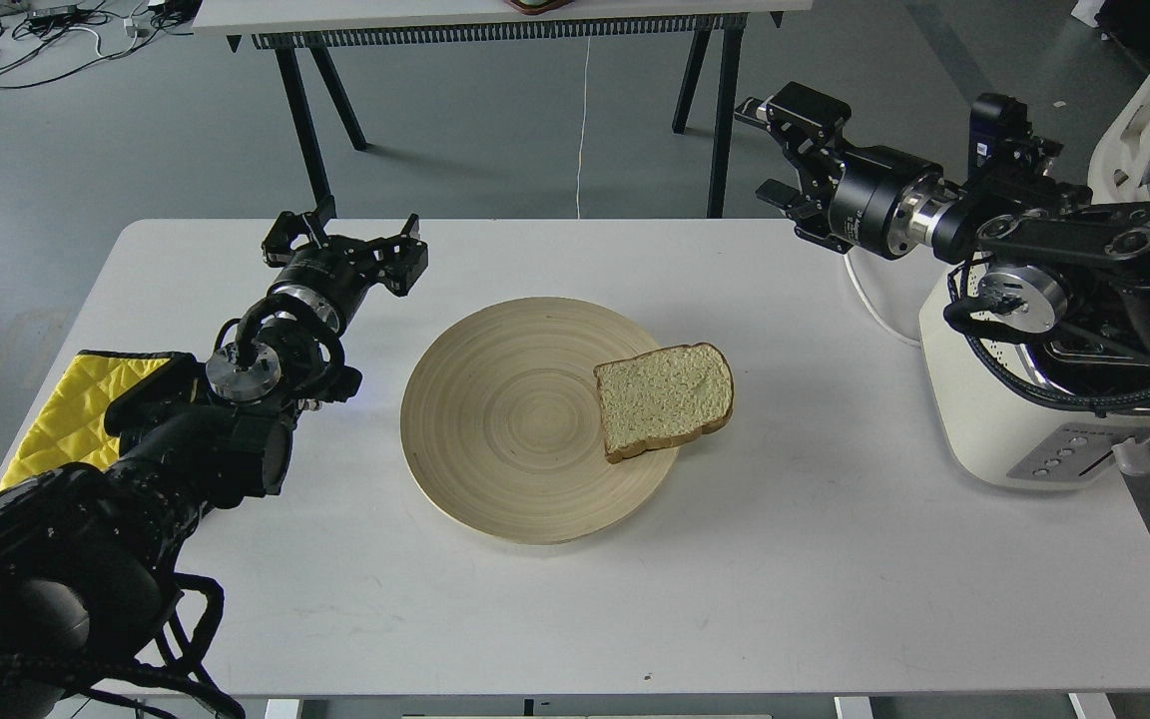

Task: Put bread in toaster with right arm
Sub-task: 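Raise the right gripper and swing it back toward the bread slice, then move the open right gripper to the edge of the bread slice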

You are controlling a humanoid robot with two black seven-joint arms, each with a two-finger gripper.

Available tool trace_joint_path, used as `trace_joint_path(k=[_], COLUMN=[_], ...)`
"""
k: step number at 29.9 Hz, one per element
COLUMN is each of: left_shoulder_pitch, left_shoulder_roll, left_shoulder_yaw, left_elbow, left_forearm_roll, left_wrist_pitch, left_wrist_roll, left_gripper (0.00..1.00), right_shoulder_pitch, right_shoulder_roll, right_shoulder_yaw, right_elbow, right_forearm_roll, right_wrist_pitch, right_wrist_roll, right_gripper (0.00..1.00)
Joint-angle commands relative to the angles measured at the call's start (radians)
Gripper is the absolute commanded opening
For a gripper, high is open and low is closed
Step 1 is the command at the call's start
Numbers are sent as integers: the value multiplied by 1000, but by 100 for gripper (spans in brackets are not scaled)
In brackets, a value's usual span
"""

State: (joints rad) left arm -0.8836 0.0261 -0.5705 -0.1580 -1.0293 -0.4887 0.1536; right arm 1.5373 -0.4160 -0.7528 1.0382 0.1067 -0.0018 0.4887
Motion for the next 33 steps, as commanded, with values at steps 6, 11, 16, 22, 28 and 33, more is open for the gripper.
trace_joint_path(k=[6, 11, 16, 22, 28, 33], left_shoulder_pitch=[0, 0, 0, 0, 0, 0], left_shoulder_roll=[0, 0, 0, 0, 0, 0], left_shoulder_yaw=[0, 0, 0, 0, 0, 0], left_elbow=[0, 0, 0, 0, 0, 0], left_forearm_roll=[0, 0, 0, 0, 0, 0], left_wrist_pitch=[0, 0, 0, 0, 0, 0], left_wrist_roll=[0, 0, 0, 1, 1, 0], left_gripper=[100, 100, 100, 100, 100, 100], right_shoulder_pitch=[18, -55, -129, -187, -230, -244], right_shoulder_roll=[85, 95, 97, 97, 102, 121], right_shoulder_yaw=[-180, -181, -171, -131, -80, -69], right_elbow=[109, 115, 115, 114, 115, 115], right_forearm_roll=[10, 18, 22, 22, 22, 21], right_wrist_pitch=[-205, -218, -236, -238, -245, -251], right_wrist_roll=[0, 0, 0, 0, 0, 0], right_gripper=[99, 99, 99, 98, 92, 72])
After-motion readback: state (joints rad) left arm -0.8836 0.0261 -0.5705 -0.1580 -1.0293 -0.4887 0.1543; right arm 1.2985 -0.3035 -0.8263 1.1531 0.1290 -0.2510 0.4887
